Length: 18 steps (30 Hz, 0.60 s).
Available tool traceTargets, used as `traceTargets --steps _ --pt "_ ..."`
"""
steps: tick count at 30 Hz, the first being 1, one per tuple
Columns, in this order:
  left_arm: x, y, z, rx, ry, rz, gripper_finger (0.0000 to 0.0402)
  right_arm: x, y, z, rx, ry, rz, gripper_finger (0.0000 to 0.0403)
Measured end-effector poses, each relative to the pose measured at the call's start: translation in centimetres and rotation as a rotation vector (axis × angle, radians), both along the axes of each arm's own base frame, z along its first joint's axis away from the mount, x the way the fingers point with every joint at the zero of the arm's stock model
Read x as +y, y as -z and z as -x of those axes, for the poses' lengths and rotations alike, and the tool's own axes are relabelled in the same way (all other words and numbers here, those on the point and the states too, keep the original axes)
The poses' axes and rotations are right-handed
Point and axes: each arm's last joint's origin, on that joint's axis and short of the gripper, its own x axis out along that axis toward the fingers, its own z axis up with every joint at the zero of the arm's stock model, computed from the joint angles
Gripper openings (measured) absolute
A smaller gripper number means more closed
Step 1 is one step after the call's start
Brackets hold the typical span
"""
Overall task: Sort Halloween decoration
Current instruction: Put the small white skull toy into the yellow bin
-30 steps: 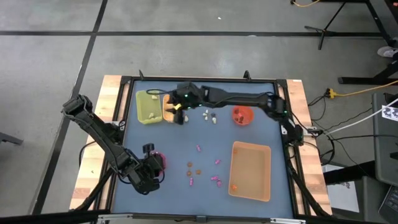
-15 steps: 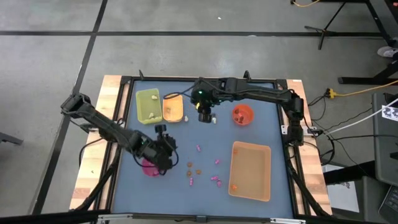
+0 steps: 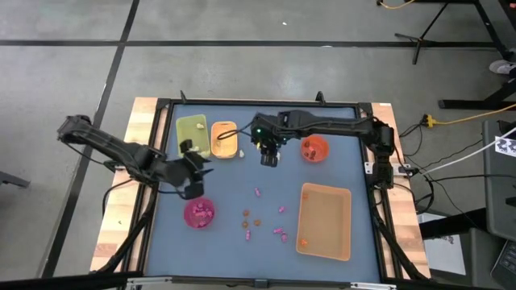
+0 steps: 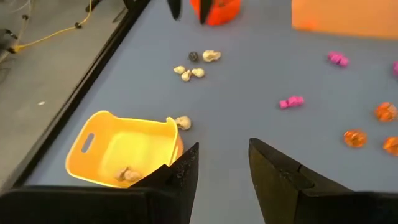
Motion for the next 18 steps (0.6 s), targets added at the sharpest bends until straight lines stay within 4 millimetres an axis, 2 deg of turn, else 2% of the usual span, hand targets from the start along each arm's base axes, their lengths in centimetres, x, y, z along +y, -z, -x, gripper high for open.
traceTargets --steps 5,10,14,18 --pt "0.6 1.4 1.8 -0.122 0.006 0.064 0.0125 0.0 3.0 0.2 0.008 0.094 -0.042 0.0175" --pt "0.7 2.7 2.3 -0.163 0.040 0.113 0.0125 0.0 5.8 0.1 -0.065 0.245 -0.096 0.0175" --pt "0.7 3.3 2.2 -0.156 0.053 0.123 0.0125 -0.2 7.3 0.2 -0.129 0.426 -0.099 0.0175" --pt "0.6 3.4 2.1 -0.151 0.054 0.121 0.0125 -0.5 7.9 0.3 -0.186 0.582 -0.075 0.0175"
